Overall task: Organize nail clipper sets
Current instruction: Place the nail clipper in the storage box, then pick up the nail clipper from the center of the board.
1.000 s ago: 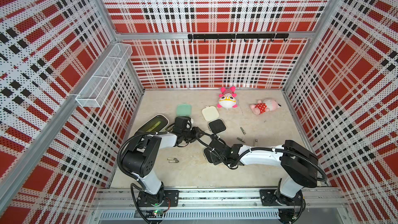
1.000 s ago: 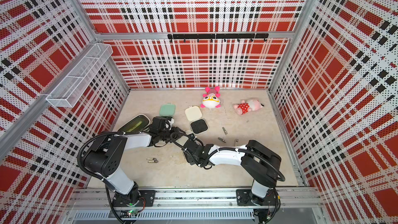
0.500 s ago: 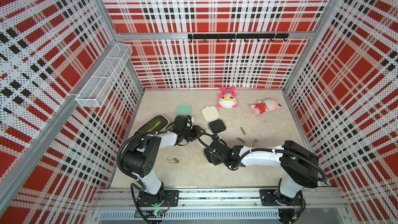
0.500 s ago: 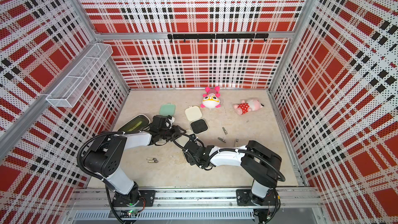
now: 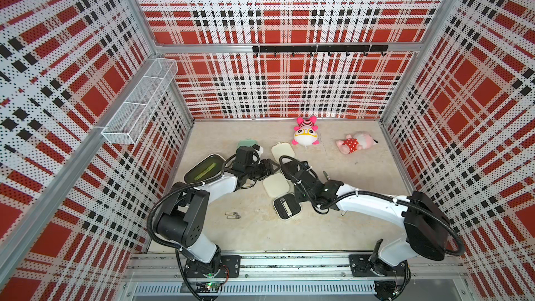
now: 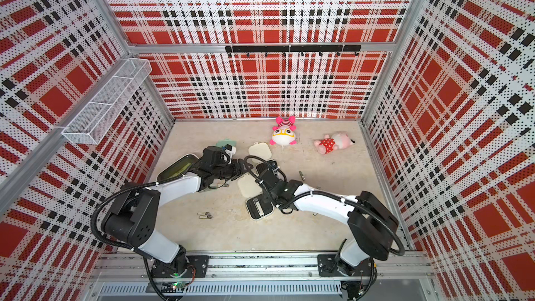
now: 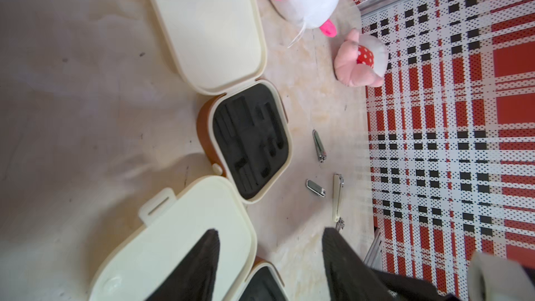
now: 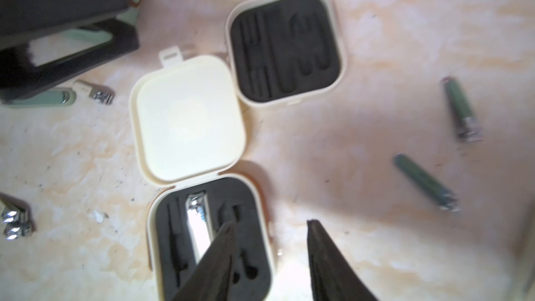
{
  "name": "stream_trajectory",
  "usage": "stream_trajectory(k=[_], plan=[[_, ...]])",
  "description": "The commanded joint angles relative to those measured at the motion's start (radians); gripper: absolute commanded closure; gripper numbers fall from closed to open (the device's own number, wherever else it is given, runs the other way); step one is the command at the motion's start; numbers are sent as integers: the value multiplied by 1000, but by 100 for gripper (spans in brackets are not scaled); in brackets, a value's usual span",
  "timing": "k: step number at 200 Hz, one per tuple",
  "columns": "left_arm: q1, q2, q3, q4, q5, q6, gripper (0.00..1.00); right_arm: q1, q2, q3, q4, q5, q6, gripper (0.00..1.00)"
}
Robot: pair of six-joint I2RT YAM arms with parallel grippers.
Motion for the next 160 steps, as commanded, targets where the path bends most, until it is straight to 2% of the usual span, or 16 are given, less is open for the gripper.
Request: stream_trajectory(k=[1,33,70,93,133,160], plan=[[-22,-56,33,-58,-51,38,36,-83,-66,-13,-89,47,18,49],[-55,-110,15,-77,-140,48,31,-236,-102,-49,-102,3,1,40],[-125,-170,-39,-67,-250,33,26,-353,-93,-71,-107,-34,-20,35],[-136,-214,-81,-38,-288,11,24,-415,-111,-98,-115,-47,-15,31],[-126,-275,-113,-28,-347,7,22,-527,-218,-194,-116,-104,4,33],[-109,-291,-127,-14,-365,10,22,-577,-307,-267,-153,-117,36,40]])
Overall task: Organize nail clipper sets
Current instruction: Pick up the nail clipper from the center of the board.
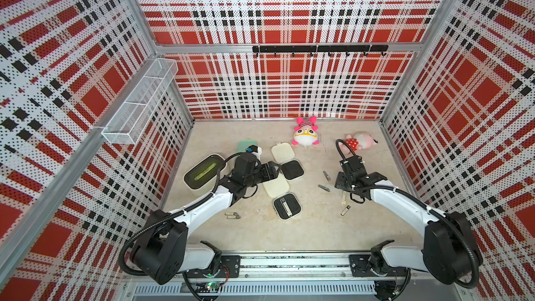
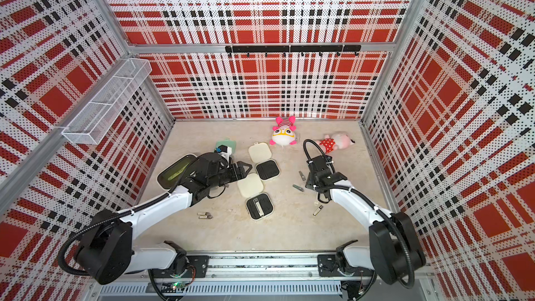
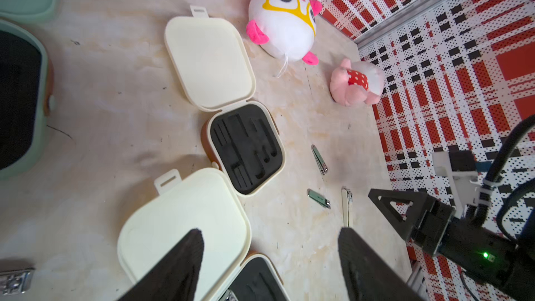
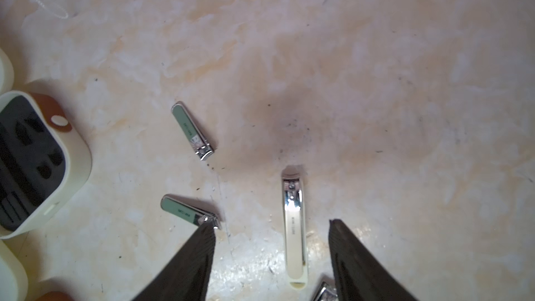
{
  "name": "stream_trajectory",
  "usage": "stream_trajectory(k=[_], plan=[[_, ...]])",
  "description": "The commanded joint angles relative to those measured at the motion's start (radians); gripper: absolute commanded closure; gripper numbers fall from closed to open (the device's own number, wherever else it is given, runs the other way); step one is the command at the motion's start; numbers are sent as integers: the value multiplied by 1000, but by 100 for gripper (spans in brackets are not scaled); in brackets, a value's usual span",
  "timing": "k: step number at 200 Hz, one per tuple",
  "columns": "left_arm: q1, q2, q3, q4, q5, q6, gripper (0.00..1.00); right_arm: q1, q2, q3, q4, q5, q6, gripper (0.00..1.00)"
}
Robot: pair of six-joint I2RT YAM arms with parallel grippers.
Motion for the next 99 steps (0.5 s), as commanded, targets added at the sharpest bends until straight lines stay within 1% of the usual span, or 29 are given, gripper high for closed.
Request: stream_trajectory(k=[1,35,53,64,67,74,99], plan=[[16,-27,-22,28,-42,2,22,-30,-77,-49,-50,-25,39,40],[54,-47,-54,55,-48,4,22,-32,-143,-122,-94,-34,84,47],[94,-58,-70,64,-40,6,22,-33,-159,-158,-102,-46,107,51],[122,-58,-79,65,-24,10,22,-33,-165,-178,-102,-46,119,51],[129,-58,-80,64,-21,12,22,-33,-166,-182,-99,-76,119,51],[145,-58,-86,61,-15,15,22,-32,-165,-191,-96,-91,121,51],[192,-55,-104,63,5,26,22,-20,-162,-209,-98,-106,141,52]])
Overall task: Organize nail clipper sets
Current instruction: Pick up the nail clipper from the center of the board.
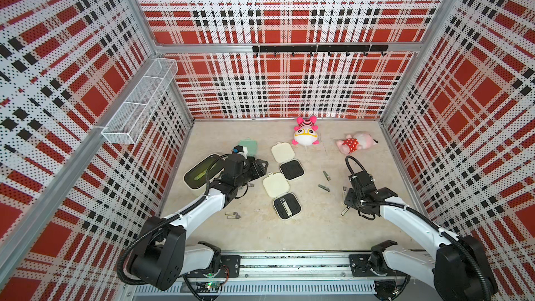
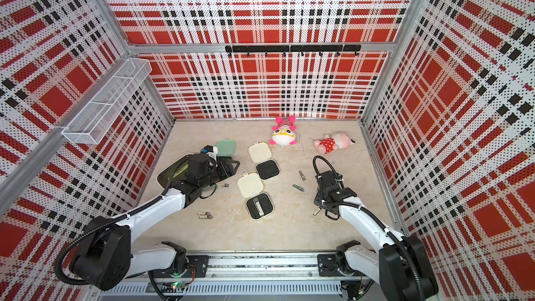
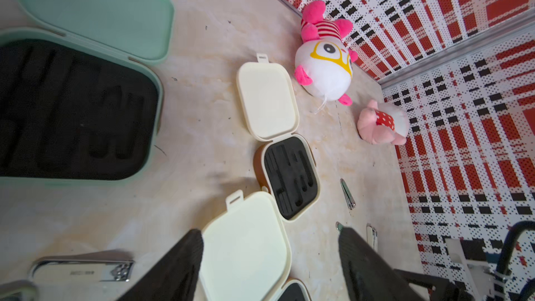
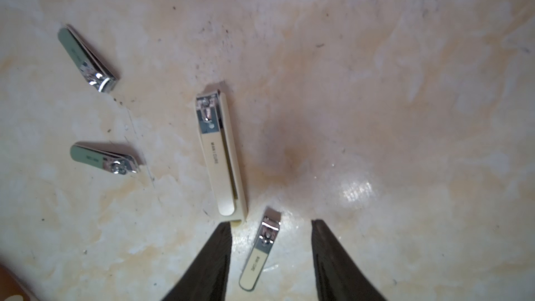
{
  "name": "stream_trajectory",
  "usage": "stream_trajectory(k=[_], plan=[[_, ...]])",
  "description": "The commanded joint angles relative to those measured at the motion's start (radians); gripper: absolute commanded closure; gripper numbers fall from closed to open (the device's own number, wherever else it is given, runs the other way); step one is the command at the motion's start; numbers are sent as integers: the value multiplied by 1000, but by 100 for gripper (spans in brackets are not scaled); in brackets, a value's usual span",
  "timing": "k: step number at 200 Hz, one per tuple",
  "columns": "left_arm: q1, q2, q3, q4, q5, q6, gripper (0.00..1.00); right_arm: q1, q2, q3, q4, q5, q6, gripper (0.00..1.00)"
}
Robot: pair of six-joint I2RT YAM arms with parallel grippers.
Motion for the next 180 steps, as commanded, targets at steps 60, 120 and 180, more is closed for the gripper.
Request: stream_trajectory(k=[60,120,180], plan=[[82,10,-39,23,39,24,23,78,22,5,-28,1,88,52],[122,-4,-62,-93,-29,-7,24,277,154,196,-57,77,61,47],[150,-130,-117,-254,-132,-37,20,303,188,249,84,32,-2,44]])
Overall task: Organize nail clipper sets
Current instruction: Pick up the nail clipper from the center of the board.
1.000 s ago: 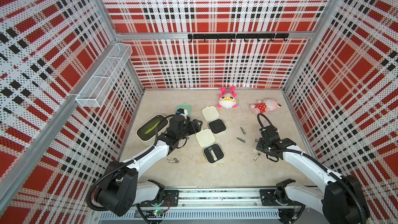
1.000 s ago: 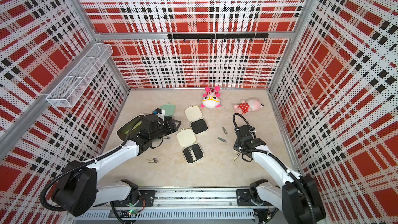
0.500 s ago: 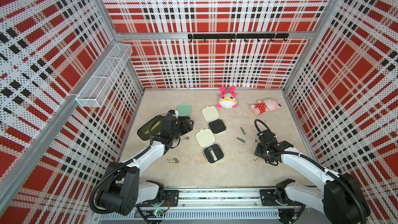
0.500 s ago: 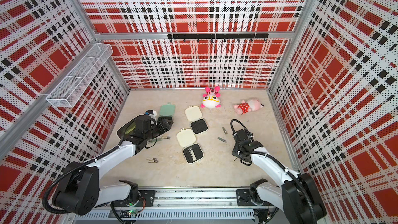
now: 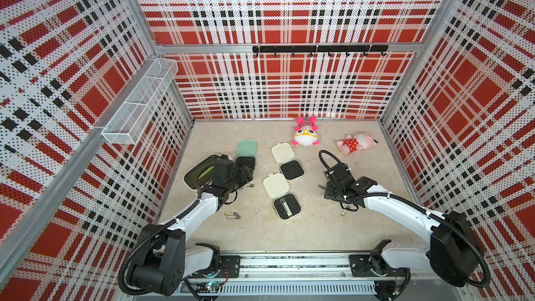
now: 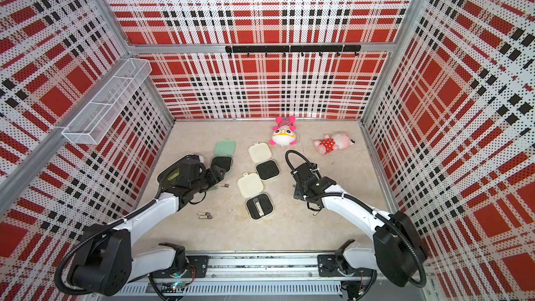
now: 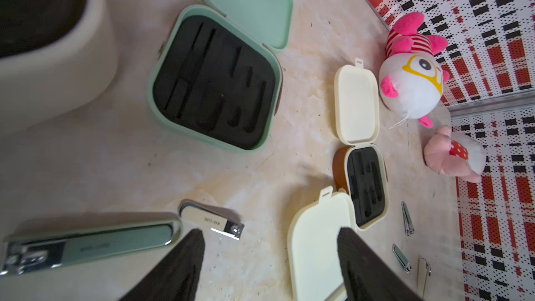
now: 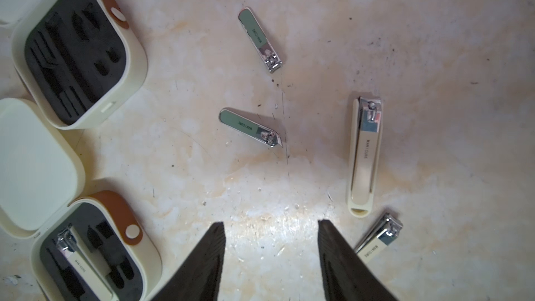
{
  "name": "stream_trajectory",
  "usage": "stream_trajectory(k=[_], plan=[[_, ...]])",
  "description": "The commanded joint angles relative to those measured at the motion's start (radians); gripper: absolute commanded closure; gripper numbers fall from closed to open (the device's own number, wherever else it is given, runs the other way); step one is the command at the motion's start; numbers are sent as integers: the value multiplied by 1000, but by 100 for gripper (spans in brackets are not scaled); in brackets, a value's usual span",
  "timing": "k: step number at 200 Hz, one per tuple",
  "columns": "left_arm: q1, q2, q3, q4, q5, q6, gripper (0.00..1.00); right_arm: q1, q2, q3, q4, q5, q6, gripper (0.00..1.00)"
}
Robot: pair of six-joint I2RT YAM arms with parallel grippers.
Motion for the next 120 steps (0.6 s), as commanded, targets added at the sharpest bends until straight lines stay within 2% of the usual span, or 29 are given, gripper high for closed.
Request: stream_trajectory(k=[1,29,67,120], plan=[[18,-60,-38,-95,-59,-21,19,16,12,16,77,-10,-24,44],[24,-128,-88,-152,-106,-65,13,59,25,22,138,-11,-26,42],[25,-199,-106,-272,-138,-116,0,108,46,16,201,-12,-32,41],[11,-271,-111,-378,-159,-175,2,138,27,-37,274,-44,-14,40]])
